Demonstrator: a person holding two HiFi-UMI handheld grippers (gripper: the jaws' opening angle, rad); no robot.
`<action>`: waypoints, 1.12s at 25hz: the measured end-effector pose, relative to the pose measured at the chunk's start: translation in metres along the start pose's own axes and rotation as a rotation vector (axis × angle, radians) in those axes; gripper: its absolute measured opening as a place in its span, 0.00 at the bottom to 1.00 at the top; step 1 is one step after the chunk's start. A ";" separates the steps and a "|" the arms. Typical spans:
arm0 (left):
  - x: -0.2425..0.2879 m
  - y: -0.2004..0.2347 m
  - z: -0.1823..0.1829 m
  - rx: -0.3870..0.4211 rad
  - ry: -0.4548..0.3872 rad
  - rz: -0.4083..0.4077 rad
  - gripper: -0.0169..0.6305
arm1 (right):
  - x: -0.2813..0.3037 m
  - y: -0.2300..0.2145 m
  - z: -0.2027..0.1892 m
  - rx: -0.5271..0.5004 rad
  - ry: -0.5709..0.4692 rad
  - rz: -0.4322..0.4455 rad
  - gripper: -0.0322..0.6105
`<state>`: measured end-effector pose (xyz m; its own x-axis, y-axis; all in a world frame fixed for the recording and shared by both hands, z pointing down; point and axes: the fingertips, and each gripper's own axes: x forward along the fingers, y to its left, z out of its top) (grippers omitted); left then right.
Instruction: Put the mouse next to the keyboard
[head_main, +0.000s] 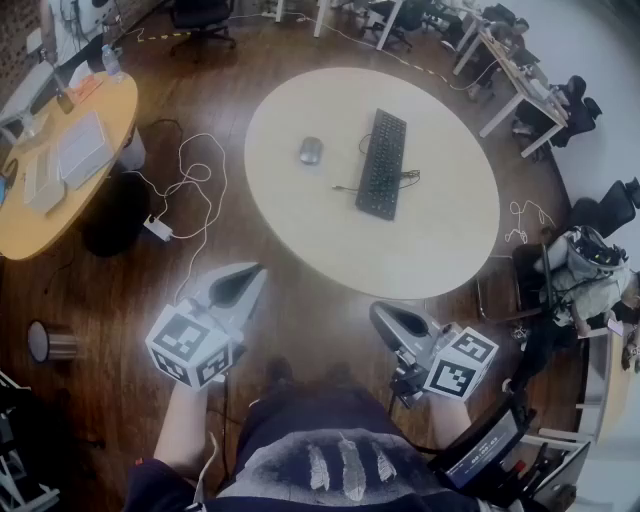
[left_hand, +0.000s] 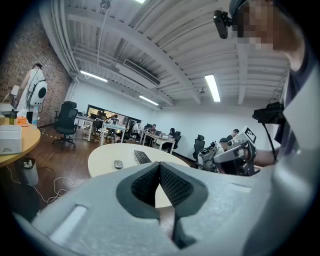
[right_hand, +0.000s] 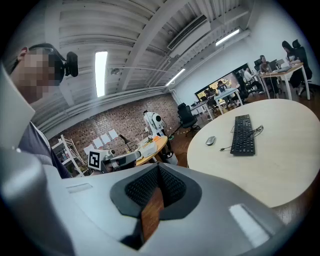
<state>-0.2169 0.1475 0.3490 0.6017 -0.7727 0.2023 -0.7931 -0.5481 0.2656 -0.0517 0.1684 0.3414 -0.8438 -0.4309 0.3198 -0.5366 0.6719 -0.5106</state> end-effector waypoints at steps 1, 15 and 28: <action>-0.002 0.001 -0.001 -0.004 0.003 0.005 0.03 | 0.003 0.003 -0.001 -0.004 0.007 0.016 0.05; -0.017 -0.004 0.007 0.100 0.085 0.074 0.03 | 0.015 0.008 0.011 -0.005 -0.012 0.112 0.05; 0.072 -0.037 0.043 0.233 0.174 0.114 0.03 | -0.023 -0.088 0.048 0.068 -0.077 0.135 0.05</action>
<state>-0.1477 0.0984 0.3136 0.4983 -0.7781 0.3823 -0.8449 -0.5348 0.0127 0.0150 0.0899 0.3407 -0.9041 -0.3857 0.1839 -0.4142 0.6855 -0.5988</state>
